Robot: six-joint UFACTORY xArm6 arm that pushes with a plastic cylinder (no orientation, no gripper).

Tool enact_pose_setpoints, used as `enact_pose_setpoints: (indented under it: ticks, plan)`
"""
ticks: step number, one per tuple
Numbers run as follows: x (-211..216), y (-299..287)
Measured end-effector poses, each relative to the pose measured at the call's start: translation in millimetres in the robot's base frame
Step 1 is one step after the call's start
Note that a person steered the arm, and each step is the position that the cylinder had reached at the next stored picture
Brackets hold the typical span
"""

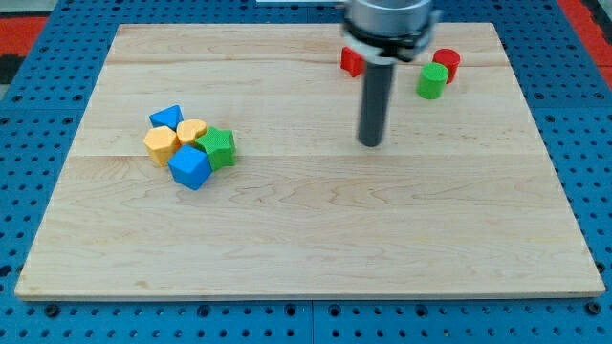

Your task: Move your arm towards the red circle

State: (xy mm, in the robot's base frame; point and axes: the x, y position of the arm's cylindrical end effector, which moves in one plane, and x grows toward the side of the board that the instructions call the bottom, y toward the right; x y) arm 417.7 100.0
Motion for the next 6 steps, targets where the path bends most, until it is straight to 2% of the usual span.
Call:
enact_pose_setpoints:
  ticks: [1,2,3,4,5,6]
  plan:
    - [0.1,78.8]
    - [0.1,117.7]
    - [-39.0,163.7]
    - [-96.1,173.1]
    - [-126.0,131.4]
    - [-132.3,90.3]
